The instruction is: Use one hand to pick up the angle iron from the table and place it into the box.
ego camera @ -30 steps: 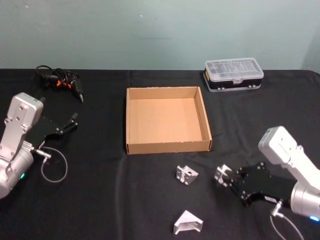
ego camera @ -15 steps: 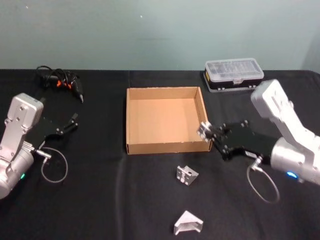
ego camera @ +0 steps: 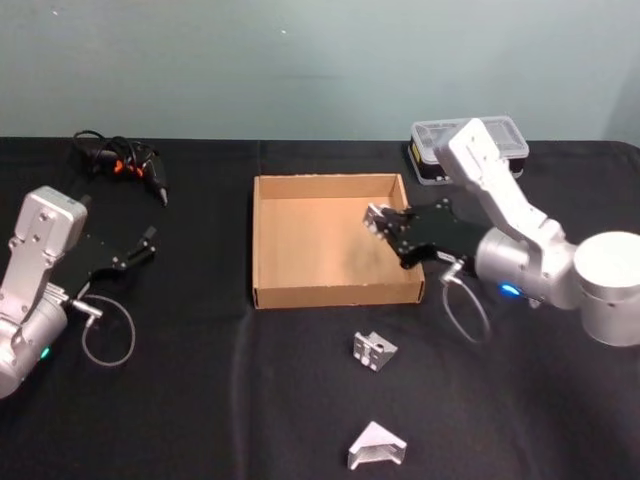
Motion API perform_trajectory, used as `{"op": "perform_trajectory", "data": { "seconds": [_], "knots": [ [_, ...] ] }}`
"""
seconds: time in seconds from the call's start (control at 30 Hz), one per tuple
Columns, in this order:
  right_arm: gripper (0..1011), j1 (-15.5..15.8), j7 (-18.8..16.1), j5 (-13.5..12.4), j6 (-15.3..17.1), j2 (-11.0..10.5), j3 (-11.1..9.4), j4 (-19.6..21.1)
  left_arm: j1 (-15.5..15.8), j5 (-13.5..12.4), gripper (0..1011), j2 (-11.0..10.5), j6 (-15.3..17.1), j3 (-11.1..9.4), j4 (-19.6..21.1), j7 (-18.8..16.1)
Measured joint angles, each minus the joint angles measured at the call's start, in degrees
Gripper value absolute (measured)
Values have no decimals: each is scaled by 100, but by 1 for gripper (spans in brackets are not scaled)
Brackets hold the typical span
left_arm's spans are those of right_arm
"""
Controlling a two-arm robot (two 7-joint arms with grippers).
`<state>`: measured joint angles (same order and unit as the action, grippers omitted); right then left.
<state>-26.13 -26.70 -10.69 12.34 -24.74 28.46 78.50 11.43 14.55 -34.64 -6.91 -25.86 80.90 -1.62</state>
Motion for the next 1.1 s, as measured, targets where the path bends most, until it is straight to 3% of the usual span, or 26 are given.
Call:
{"op": "perform_trajectory", "data": {
  "seconds": [0.27, 0.6, 1.1],
  "knots": [
    [77, -310, 93, 119, -180, 468, 20, -785, 1, 0, 1004, 0, 0, 0, 0, 0],
    [94, -293, 96, 115, -176, 440, 18, -728, 0, 0, 1005, 0, 0, 0, 0, 0],
    [562, -278, 94, 103, -164, 420, 11, -692, 0, 0, 1005, 0, 0, 0, 0, 0]
  ]
}}
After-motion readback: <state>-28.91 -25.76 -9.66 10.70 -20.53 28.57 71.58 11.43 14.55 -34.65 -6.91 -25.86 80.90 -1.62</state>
